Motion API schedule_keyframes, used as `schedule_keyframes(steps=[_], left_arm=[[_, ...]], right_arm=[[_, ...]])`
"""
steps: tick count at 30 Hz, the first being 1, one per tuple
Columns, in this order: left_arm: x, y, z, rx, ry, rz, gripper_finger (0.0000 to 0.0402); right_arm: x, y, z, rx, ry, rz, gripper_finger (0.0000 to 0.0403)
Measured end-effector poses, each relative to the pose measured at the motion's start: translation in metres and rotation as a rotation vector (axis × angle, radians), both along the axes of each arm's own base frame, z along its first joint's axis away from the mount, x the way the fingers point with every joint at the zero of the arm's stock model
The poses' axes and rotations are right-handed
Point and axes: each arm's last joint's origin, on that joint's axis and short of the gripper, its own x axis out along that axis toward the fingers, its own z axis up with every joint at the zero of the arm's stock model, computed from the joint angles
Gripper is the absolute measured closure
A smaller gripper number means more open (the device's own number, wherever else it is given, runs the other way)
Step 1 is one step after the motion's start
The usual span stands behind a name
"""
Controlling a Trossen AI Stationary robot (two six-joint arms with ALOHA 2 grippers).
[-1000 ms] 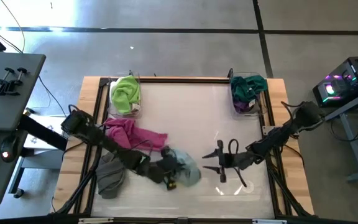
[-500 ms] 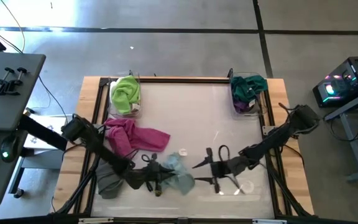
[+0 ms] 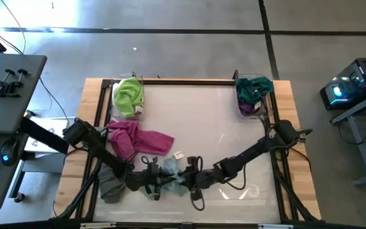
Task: Sort towels by color in basket
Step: Put the light blue towel into the left transparent bin
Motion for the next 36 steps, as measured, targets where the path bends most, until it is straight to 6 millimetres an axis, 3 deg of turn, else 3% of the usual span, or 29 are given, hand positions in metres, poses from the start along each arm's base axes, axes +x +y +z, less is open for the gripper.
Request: schedule_keyframes(steps=[5,6,10,17,19,25,32,36], left_arm=[[0.003,0.001,0.016,-0.033,-0.027,-0.107,0.0296],[0.002,-0.001,0.021,-0.026,-0.024,-0.152,0.0282],[-0.004,-0.016,0.044,0.009,0.027,-0.228,0.0261],[-0.015,-0.044,0.059,0.148,0.429,-0.154,0.0304],[-0.019,-0.052,0.051,0.236,0.533,-0.182,0.0317],[0.005,-0.078,0.020,0.450,0.594,-0.292,0.0326],[0.041,-0.065,-0.012,0.749,0.593,-0.082,0.0281],[0.064,-0.049,-0.010,0.796,0.553,0.046,0.0276]], right_arm=[[-0.004,-0.007,-0.010,0.008,0.100,-0.079,0.0375],[-0.006,-0.008,-0.013,-0.002,0.133,-0.096,0.0387],[-0.019,-0.013,-0.012,-0.035,0.245,-0.187,0.0380],[-0.042,-0.008,0.000,-0.084,0.348,-0.210,0.0391],[-0.042,-0.007,0.003,-0.075,0.337,-0.205,0.0389],[-0.041,-0.011,-0.005,0.056,0.258,-0.108,0.0397],[-0.040,-0.024,-0.020,0.292,0.214,0.031,0.0391],[-0.043,-0.024,-0.023,0.325,0.223,0.060,0.0390]])
